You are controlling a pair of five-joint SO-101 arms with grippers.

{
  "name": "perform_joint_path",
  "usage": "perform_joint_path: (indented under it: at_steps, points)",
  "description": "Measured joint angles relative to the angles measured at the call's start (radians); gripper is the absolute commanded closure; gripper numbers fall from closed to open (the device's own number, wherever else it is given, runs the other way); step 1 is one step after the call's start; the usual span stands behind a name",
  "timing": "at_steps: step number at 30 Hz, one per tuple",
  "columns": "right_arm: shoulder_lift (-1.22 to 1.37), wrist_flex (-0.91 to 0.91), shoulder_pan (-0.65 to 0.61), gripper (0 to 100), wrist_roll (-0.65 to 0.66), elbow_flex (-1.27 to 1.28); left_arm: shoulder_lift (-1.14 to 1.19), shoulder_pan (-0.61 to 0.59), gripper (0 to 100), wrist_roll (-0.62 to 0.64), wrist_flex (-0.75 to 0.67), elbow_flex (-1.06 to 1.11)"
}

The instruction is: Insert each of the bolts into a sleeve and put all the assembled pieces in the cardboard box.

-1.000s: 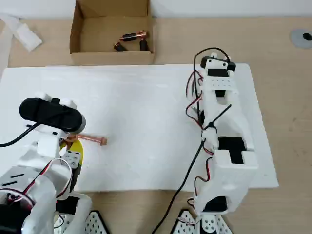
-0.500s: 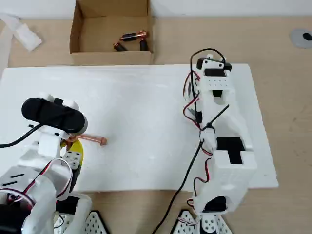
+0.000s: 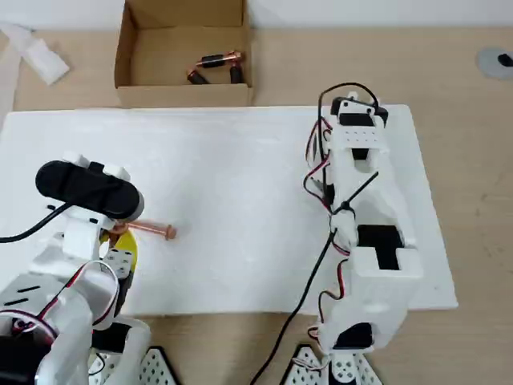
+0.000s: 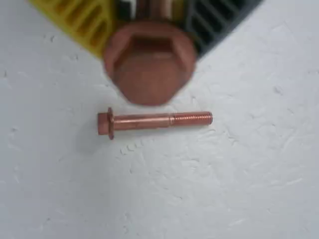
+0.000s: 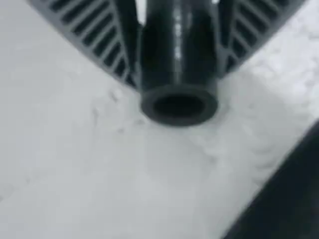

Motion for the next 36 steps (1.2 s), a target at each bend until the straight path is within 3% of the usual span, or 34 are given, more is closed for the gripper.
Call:
perform_joint_path:
  at_steps: [7, 12, 16, 27, 36]
  points:
    - [0.003, 0.037, -0.005, 98.8, 0.0, -0.017, 0.0, 0.0, 99, 0.0, 0.0, 0.0]
    - [0.017, 0.213, -0.137, 98.8, 0.018, -0.133, 0.0, 0.0, 99, -0.002, 0.0, 0.0]
    - [-0.044, 0.345, -0.161, 98.8, 0.091, -0.299, 0.0, 0.0, 99, 0.0, 0.0, 0.0]
    - [-0.365, 0.485, -0.158, 98.8, 0.273, -0.446, 0.0, 0.0, 99, 0.0, -0.031, 0.0]
    - [-0.887, 0.485, -0.161, 98.8, 0.494, -0.265, 0.002, 0.0, 100, 0.0, -0.172, 0.003]
